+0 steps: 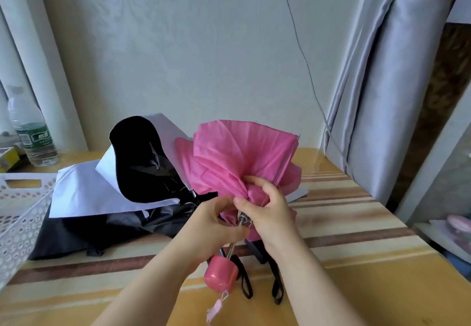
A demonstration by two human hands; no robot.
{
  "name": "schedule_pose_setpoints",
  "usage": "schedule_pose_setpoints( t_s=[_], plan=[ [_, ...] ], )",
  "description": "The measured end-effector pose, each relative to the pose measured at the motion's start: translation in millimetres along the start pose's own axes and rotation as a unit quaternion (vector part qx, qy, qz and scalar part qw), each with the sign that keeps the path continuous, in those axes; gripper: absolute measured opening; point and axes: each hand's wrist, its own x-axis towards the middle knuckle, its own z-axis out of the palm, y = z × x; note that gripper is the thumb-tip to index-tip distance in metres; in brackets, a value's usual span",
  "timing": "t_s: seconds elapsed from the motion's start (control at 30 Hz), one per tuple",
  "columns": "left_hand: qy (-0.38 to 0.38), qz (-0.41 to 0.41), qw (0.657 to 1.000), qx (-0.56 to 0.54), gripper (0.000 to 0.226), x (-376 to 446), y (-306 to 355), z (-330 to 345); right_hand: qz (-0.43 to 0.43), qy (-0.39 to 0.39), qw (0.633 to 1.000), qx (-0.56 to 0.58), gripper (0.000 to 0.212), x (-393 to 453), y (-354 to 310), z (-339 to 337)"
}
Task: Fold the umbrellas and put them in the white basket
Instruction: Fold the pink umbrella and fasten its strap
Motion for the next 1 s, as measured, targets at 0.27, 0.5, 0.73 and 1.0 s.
schedule_pose_setpoints(
  t_s=[0.27, 0.5, 0.73, 1.0],
  plan=[
    [-0.025, -0.074, 0.997, -0.013, 0.072, -34, -7, -2, 0.036, 0.056, 0.995, 0.073, 0.044, -10, 16, -14],
    [-0.111, -0.138, 0.983, -0.053, 0.06, -54, -20, 11, 0.01, 0.065, 0.995, 0.081, 0.044, -27, 12, -14],
    [0.008, -0.081, 0.993, -0.08, 0.058, -61, -33, 20, 0.02, 0.072, 0.994, 0.084, 0.043, -25, 14, -13],
    [0.183, 0.027, 0.982, -0.024, 0.043, -61, -36, 24, -0.01, 0.067, 0.996, 0.058, 0.044, -39, 14, 8]
  ],
)
